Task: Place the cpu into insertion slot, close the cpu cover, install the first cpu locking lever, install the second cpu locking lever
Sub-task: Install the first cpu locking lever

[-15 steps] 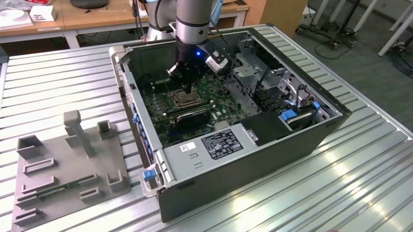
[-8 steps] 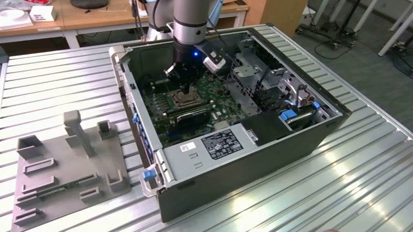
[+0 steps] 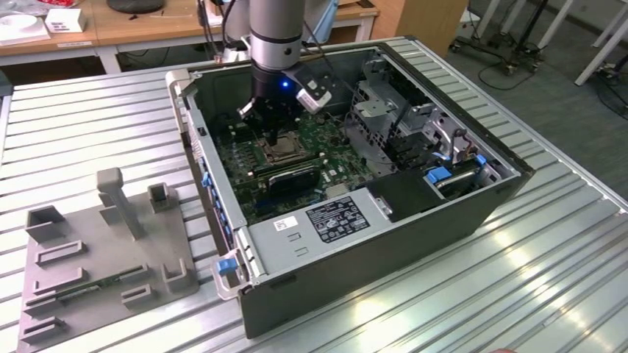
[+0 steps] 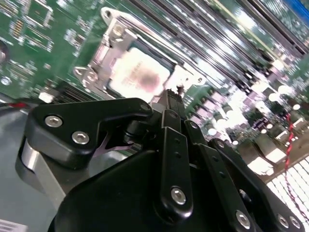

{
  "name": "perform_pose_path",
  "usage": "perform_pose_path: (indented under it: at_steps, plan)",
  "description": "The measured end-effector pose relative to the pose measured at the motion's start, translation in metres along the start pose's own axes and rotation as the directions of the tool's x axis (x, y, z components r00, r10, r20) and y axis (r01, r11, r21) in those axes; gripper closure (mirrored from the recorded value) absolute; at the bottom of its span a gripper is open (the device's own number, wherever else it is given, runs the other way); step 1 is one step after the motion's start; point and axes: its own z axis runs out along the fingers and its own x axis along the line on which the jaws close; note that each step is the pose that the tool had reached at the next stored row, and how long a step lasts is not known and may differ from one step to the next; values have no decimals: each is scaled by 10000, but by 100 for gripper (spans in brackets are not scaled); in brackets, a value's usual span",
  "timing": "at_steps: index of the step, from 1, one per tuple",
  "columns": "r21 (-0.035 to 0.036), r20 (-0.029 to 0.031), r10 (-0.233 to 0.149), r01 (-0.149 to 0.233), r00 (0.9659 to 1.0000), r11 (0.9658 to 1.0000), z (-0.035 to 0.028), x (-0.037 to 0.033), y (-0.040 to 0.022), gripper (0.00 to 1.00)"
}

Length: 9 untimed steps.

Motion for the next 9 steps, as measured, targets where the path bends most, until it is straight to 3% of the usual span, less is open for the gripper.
perform_pose_path:
  at_steps: [5,9]
  plan:
    - [12,-1,0,0,10000,10000,7,124,14,89]
    - [14,0,0,0,10000,10000,9,172,18,89]
